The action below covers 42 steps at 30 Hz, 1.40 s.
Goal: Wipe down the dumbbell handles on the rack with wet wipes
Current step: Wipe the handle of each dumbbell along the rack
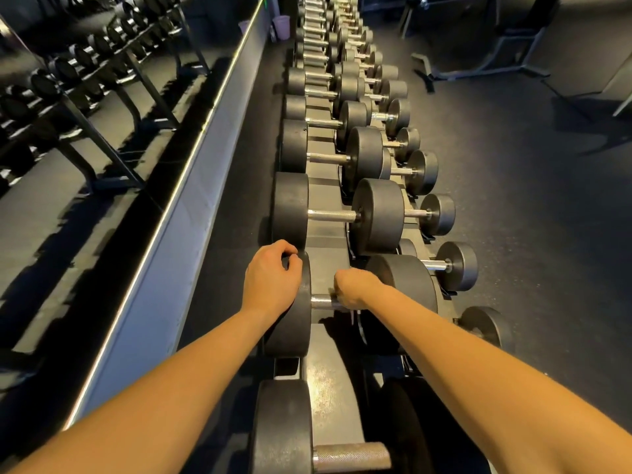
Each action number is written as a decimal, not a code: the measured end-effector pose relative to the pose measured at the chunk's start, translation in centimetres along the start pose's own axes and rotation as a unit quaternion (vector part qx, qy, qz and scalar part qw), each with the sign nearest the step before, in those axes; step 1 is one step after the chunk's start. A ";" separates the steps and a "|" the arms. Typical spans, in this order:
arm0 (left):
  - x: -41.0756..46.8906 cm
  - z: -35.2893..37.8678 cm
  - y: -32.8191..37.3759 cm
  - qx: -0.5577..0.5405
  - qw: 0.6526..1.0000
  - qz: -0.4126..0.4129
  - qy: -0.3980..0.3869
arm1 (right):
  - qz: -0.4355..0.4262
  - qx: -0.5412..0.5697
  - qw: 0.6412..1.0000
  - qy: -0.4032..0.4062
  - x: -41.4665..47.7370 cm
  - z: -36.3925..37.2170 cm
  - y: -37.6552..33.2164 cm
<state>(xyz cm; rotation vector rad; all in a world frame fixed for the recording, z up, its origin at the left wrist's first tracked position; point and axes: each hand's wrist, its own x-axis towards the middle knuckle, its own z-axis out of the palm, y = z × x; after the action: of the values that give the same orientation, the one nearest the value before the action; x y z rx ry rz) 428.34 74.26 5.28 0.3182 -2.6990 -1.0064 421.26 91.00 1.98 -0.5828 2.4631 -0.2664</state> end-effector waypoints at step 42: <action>4.3 -5.9 -3.3 -0.006 0.942 0.193 -0.273 | 0.279 0.632 0.638 0.341 -6.4 1.3 -10.5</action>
<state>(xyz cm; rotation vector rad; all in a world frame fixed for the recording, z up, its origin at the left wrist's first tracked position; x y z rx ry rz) 426.43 66.97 8.05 -0.5622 -3.0382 -1.1094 430.37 84.61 7.46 1.0375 2.1098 -1.9656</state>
